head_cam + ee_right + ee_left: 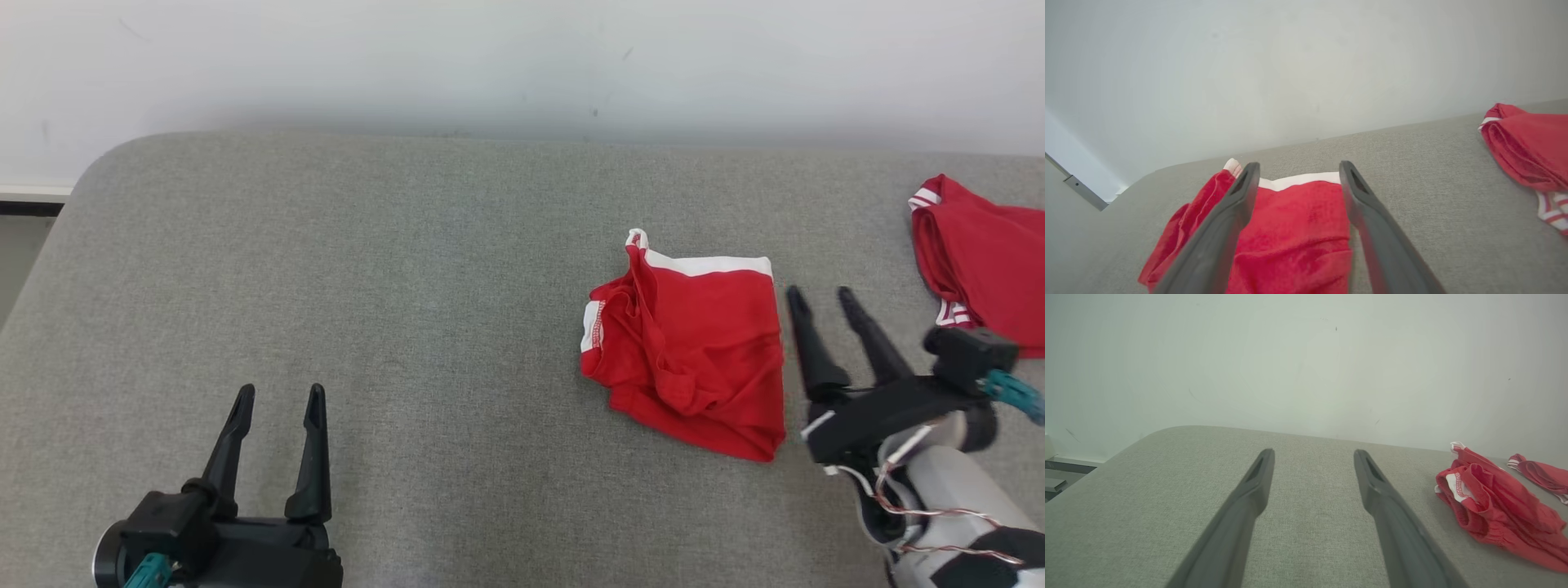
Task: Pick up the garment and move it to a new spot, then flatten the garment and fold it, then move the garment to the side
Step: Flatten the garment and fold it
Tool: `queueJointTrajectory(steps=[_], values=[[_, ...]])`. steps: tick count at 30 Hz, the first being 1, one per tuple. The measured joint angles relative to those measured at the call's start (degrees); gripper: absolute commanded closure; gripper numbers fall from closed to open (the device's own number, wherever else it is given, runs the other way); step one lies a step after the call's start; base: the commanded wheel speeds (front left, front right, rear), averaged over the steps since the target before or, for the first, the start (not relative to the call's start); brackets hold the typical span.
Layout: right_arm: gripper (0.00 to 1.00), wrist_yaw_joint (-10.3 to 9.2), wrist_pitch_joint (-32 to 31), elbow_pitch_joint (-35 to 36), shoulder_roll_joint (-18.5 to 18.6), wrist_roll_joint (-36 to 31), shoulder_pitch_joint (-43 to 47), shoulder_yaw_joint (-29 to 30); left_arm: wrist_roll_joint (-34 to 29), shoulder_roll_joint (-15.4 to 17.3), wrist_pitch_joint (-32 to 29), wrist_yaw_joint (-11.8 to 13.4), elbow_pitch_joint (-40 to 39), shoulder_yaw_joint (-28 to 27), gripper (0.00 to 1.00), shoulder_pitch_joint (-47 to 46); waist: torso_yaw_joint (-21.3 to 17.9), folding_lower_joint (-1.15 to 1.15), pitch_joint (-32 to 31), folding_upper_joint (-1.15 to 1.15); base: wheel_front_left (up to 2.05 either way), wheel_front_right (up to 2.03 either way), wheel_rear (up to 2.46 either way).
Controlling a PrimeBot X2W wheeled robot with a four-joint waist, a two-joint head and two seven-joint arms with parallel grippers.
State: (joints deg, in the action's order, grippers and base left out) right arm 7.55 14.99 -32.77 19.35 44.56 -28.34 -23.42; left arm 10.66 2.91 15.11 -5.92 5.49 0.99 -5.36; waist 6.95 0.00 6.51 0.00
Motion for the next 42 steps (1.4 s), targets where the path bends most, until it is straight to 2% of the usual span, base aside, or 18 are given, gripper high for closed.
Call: queueJointTrajectory(steps=[2,3,4,5,6,11,24,36,42], values=[[0.00,0.01,0.00,0.41,0.47,-1.79,1.24,3.02,-0.09,0.00,0.00,-0.12,-0.18,-0.04,0.00,-0.01,0.00,0.00,0.22,0.00,0.00,0.00,0.00],[0.39,0.00,0.01,0.41,0.51,-2.59,1.69,4.30,-0.20,-0.01,0.01,-0.13,-0.27,-0.09,0.00,-0.01,0.02,0.00,0.36,0.00,0.00,0.00,0.00],[0.69,0.01,0.00,0.33,0.51,-3.42,1.98,5.46,-0.38,0.00,0.00,-0.14,-0.34,-0.18,0.00,-0.03,0.06,0.00,0.53,0.00,0.00,0.00,0.00],[0.89,0.01,0.01,0.21,0.44,-4.34,2.16,6.44,-0.57,0.00,0.00,-0.14,-0.40,-0.26,0.00,-0.05,0.12,0.00,0.69,0.00,0.00,0.00,0.00],[1.00,0.01,0.04,-0.05,0.33,-5.17,2.26,7.27,-0.71,0.00,0.00,-0.15,-0.43,-0.30,0.00,-0.13,0.20,0.00,0.87,0.00,0.00,0.00,0.00],[1.00,0.01,0.12,-2.78,-1.20,-9.98,2.10,8.83,-1.12,0.00,0.00,-0.23,-0.46,-0.33,0.00,-0.68,0.97,0.00,1.64,0.00,0.00,0.00,0.00],[1.00,0.01,0.13,-15.48,-5.69,-18.19,-3.75,7.30,-1.32,-0.01,0.01,-0.46,0.01,1.23,0.00,-2.68,4.95,0.01,3.71,0.00,0.00,0.00,0.00],[1.00,0.01,0.13,-14.41,-13.14,-21.03,-4.17,5.59,-1.04,0.00,0.00,-0.08,0.02,1.74,0.00,-2.69,6.86,0.00,4.50,0.00,0.00,0.00,0.00],[1.00,0.01,0.13,-13.03,-15.64,-21.93,-3.93,4.23,-0.98,0.00,0.00,-0.05,0.04,2.53,0.00,-3.11,7.08,0.00,4.78,0.00,0.00,0.00,0.00]])
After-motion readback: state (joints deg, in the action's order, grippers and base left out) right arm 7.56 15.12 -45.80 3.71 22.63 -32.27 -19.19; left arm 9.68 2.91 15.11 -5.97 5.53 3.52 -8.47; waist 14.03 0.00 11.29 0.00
